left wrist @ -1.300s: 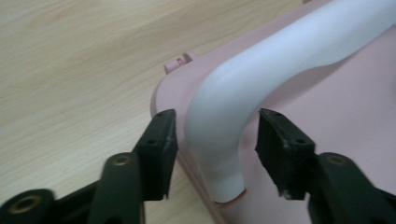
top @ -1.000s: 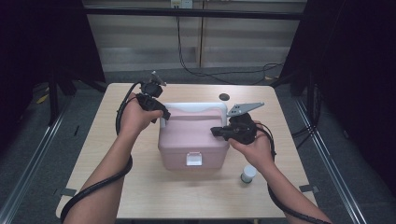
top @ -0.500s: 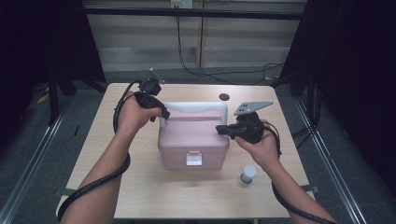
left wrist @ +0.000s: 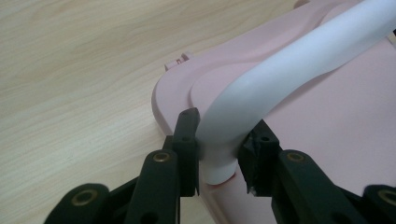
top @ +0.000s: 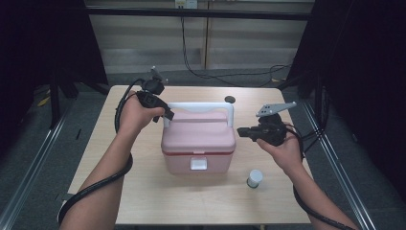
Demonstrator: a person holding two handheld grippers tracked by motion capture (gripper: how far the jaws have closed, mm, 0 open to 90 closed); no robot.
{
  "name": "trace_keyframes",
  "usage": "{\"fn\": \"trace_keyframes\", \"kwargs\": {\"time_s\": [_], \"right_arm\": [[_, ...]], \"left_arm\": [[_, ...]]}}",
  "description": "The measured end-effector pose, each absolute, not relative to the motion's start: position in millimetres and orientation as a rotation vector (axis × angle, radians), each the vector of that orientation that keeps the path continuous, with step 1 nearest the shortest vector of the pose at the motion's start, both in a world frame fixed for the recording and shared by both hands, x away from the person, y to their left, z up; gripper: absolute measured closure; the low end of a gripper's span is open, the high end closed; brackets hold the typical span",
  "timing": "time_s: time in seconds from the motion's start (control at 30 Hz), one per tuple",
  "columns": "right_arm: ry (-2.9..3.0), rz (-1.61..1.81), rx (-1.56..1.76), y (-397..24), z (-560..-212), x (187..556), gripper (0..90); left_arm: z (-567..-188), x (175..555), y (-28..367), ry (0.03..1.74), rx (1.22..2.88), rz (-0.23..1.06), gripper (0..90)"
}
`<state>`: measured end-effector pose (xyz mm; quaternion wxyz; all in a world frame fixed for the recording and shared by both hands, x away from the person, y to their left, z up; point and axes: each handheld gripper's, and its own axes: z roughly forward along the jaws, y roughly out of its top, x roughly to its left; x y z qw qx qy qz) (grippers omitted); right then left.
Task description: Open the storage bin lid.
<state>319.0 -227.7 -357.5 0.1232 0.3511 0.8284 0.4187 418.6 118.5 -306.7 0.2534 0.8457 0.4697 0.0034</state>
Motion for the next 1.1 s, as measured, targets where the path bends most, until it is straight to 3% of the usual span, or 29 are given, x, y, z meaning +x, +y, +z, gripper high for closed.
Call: {"fn": "trace_keyframes", "kwargs": {"time_s": [1.1], "right_arm": [[2.501, 1.178, 1.015, -220.5, -380.7, 317.7, 90.0]], "left_arm": [[-294.7, 423.8, 119.2, 1.282, 2.27, 0.012, 70.3]]}}
